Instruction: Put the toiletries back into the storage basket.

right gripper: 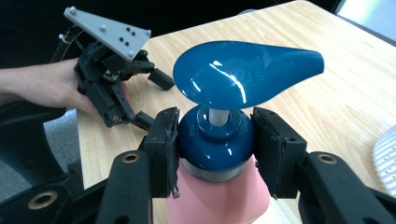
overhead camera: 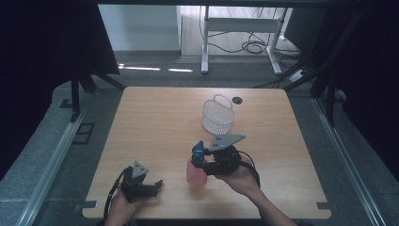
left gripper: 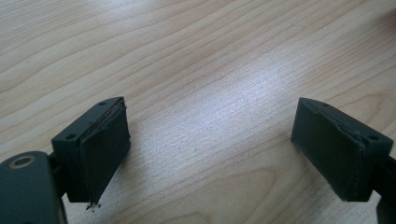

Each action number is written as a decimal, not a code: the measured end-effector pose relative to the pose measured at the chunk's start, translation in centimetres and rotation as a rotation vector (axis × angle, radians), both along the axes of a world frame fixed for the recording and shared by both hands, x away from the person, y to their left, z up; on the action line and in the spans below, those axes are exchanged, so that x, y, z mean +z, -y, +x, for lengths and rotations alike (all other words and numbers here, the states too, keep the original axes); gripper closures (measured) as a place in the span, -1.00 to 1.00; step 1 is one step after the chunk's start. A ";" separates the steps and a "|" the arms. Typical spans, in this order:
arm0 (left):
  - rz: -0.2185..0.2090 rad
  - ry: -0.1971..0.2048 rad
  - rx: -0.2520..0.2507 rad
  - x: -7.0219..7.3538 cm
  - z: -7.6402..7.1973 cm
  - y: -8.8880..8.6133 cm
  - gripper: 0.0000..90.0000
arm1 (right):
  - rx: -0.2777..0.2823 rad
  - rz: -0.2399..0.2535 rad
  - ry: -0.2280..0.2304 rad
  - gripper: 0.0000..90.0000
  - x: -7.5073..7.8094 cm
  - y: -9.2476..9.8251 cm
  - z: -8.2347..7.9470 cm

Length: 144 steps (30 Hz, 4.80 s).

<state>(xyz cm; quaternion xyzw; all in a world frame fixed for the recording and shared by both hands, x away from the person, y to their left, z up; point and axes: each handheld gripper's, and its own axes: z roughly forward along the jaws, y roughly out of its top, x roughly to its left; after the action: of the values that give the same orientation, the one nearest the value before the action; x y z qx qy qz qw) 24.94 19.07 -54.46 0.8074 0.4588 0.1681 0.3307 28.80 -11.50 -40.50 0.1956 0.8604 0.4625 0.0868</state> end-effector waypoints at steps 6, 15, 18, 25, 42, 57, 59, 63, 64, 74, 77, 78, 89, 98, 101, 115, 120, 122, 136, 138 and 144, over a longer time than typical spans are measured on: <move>-0.001 0.000 0.000 0.0 0.0 0.0 -0.75 | -0.018 0.002 0.005 0.17 0.7 0.5 0.8; -0.002 0.002 0.000 0.0 0.0 0.0 -0.75 | -0.059 0.008 0.021 0.17 2.3 1.3 2.6; -0.002 0.001 0.001 0.0 0.0 0.0 -0.75 | -0.069 0.008 0.025 0.17 2.6 1.5 3.0; -0.001 0.001 0.000 0.0 0.0 0.0 -0.75 | -0.109 0.012 0.040 0.17 3.9 2.2 4.5; 0.002 0.000 -0.002 0.0 0.0 0.0 -0.75 | -0.187 0.013 0.080 0.17 6.2 2.9 7.7; 0.002 0.001 -0.003 0.0 0.0 0.0 -0.75 | -0.236 0.017 0.119 0.17 7.7 3.0 10.3; 0.001 0.001 -0.002 0.0 0.0 0.0 -0.75 | -0.249 0.011 0.132 0.17 7.9 3.1 10.9; 0.002 0.000 -0.002 0.0 0.0 0.0 -0.75 | -0.272 0.008 0.144 0.17 8.0 3.1 11.7; 0.002 0.000 -0.002 0.0 0.0 0.0 -0.75 | -0.278 0.009 0.147 0.17 8.0 3.1 11.9; 0.004 0.001 -0.005 0.0 0.1 0.0 -0.75 | -0.331 0.005 0.156 0.17 7.7 3.6 14.3; 0.001 0.002 -0.004 0.0 0.1 0.0 -0.75 | -0.341 0.005 0.152 0.17 7.4 3.8 15.0; 0.001 0.002 -0.004 0.0 0.1 0.0 -0.75 | -0.341 0.005 0.152 0.17 7.4 3.8 15.0; 0.000 0.002 -0.004 0.0 0.0 0.0 -0.75 | -0.369 0.008 0.155 0.17 6.1 3.9 16.8; 0.000 0.002 -0.005 0.0 0.1 0.0 -0.75 | -0.390 -0.008 0.151 0.17 4.8 4.0 17.9; 0.000 0.002 -0.005 0.0 0.1 0.0 -0.75 | -0.391 -0.013 0.147 0.17 4.3 4.0 18.1; 0.004 0.002 -0.007 0.0 0.1 0.0 -0.75 | -0.393 -0.035 0.114 0.17 1.6 3.6 19.1; 0.003 0.001 -0.006 0.0 0.1 0.0 -0.75 | -0.394 -0.039 0.101 0.17 0.7 3.7 19.3; 0.002 0.002 -0.006 0.0 0.1 0.0 -0.75 | -0.393 -0.039 0.097 0.17 0.4 3.7 19.3; 0.001 0.002 -0.005 0.0 0.1 0.0 -0.75 | -0.388 -0.056 0.076 0.17 -1.7 3.7 19.7; 0.003 0.001 -0.007 0.0 0.1 0.0 -0.75 | -0.386 -0.058 0.073 0.17 -2.1 3.6 19.7; 0.003 0.001 -0.006 0.0 0.1 0.0 -0.75 | -0.387 -0.061 0.066 0.17 -2.6 3.5 19.9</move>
<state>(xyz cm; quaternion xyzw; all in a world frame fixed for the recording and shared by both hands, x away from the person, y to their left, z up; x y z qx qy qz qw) 25.00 19.04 -54.46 0.8092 0.4557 0.1683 0.3303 48.68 -15.01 -43.13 0.3392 0.8172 0.4169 0.2080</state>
